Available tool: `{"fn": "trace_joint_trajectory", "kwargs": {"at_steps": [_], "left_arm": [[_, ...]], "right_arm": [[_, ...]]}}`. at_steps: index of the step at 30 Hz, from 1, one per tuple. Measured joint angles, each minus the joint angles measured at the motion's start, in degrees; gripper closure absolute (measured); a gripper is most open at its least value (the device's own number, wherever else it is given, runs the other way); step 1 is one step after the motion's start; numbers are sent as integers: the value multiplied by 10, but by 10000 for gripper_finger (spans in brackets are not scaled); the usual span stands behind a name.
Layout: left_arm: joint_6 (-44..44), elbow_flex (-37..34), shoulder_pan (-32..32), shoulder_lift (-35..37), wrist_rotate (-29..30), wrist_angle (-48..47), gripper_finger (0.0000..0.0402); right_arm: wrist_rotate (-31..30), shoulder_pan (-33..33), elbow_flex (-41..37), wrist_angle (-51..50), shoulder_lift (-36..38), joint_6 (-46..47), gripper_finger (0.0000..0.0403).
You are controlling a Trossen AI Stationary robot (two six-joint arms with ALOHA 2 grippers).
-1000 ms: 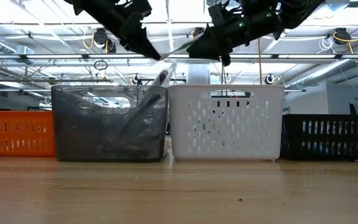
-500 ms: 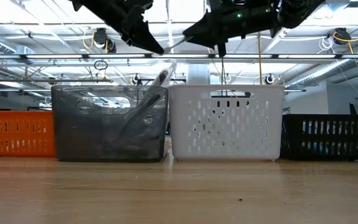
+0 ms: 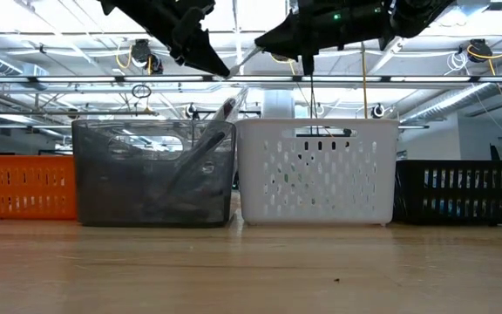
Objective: Pick & Place Toothbrushes
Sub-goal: Put the green toothbrush into the white bin
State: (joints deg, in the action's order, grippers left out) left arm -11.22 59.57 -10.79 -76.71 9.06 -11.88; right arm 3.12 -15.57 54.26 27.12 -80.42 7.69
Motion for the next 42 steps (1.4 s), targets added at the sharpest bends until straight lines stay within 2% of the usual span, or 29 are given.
{"fn": "trace_joint_trajectory", "kwargs": {"at_steps": [6,10,18,23,26,33,42], "left_arm": [[-3,0,2,0,-6,-2,316],[-5,0,2,0,-1,-9,300],[-4,0,1,0,0,-60,295],[-2,0,1,0,0,-79,295],[-2,0,1,0,0,-80,295],[0,0,1,0,1,-80,295],[2,0,1,0,1,-80,295]], "right_arm": [[-28,-1,-1,-45,0,-12,391],[12,3,0,-97,6,-11,391],[10,83,-1,-238,54,-52,391],[-77,152,0,-312,71,-93,391],[-106,186,0,-337,70,-117,391],[-192,243,0,-417,71,-110,391],[-211,255,0,-441,60,-99,391]]}}
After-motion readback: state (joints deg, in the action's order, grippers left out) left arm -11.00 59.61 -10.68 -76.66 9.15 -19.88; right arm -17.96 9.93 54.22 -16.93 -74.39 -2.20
